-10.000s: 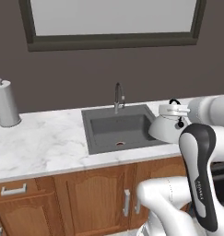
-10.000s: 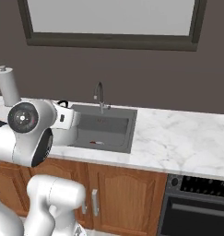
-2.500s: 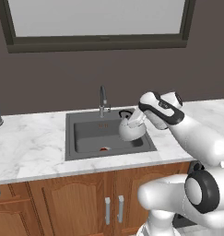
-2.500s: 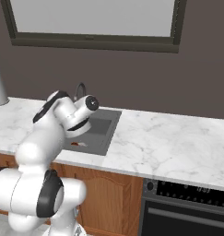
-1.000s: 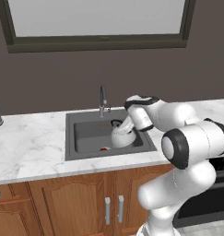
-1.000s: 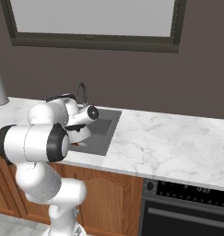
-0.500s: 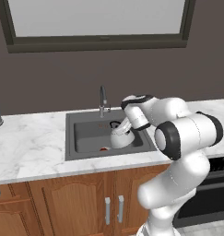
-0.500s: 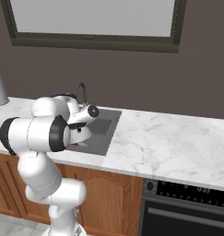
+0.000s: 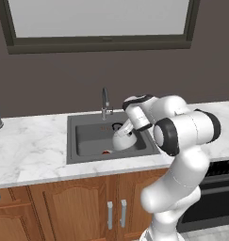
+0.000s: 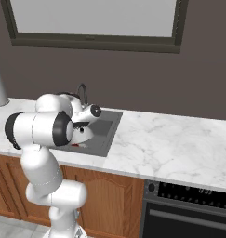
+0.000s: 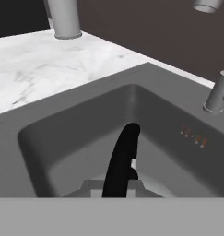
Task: Open the cabinet, pick the kettle from the cabinet, and place it in the sink.
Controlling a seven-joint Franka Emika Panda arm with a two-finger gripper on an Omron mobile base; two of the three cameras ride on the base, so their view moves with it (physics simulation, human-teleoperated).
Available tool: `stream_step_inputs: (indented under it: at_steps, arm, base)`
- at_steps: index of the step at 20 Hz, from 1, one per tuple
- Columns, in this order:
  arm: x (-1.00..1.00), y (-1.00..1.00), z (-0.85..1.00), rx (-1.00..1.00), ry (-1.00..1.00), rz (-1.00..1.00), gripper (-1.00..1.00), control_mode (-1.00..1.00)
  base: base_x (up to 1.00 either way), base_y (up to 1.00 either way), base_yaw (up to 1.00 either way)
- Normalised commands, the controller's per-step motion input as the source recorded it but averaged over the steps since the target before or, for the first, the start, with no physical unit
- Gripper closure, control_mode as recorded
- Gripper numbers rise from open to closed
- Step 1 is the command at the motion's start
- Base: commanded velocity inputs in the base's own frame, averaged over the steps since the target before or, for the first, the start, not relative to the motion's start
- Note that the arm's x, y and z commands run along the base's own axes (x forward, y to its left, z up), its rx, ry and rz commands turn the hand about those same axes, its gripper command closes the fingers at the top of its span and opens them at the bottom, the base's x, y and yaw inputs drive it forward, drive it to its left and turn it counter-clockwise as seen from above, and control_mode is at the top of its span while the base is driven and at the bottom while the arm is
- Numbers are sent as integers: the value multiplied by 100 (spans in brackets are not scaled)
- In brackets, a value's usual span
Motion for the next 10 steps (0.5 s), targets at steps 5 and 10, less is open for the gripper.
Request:
stream_step_inputs:
  at_steps: [5,10]
  arm:
    - [3,1,-23,0,0,0,100,-100]
    - [0,7,-25,0,0,0,100,-100]
  base:
    - [0,0,0]
    - [0,0,0]
